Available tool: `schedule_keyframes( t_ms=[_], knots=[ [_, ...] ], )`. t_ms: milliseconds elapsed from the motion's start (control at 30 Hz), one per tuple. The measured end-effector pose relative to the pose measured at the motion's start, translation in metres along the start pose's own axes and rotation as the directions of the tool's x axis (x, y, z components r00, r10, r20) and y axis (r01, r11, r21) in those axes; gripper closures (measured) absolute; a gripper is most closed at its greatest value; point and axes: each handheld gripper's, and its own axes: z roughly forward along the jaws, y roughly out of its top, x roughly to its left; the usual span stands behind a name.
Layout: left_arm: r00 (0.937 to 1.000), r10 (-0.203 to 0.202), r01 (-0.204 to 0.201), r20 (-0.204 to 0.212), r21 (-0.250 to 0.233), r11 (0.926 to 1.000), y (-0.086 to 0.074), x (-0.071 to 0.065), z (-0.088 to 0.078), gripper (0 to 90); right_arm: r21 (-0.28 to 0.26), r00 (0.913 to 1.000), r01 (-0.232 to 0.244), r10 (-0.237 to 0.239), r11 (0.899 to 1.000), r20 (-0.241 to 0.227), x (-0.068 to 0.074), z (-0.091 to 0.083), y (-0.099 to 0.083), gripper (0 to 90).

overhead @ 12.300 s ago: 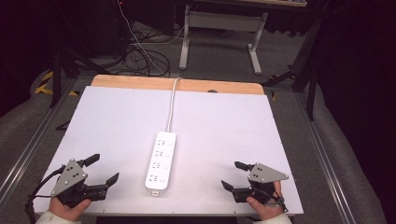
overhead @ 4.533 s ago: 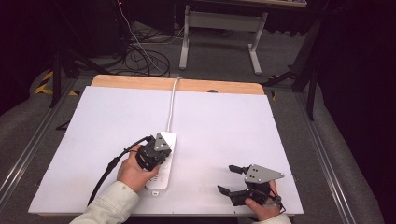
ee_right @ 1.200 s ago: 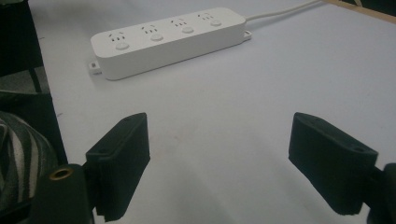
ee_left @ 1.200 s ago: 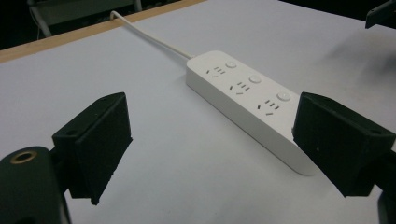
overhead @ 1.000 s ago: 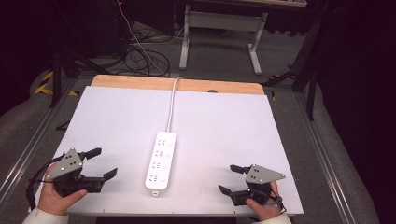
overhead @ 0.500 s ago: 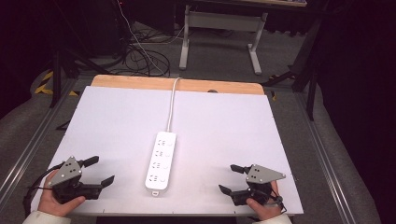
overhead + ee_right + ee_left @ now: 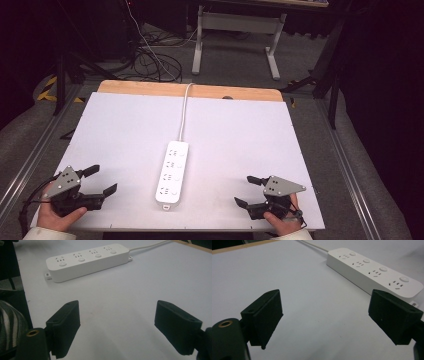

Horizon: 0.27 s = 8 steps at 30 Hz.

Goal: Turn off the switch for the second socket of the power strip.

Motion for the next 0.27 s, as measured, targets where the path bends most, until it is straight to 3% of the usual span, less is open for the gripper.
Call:
schedule_keyframes(
  t_ms=[267],
  knots=[
    [0.9979,0.066,-0.066,0.002,0.005,0.9978,0.0019,-0.0066,0.0005,12.5,-0.002,1.0000,0.001,-0.001,1.000,0.001,-0.0006,-0.0004,-0.0003,21.2]
  ],
)
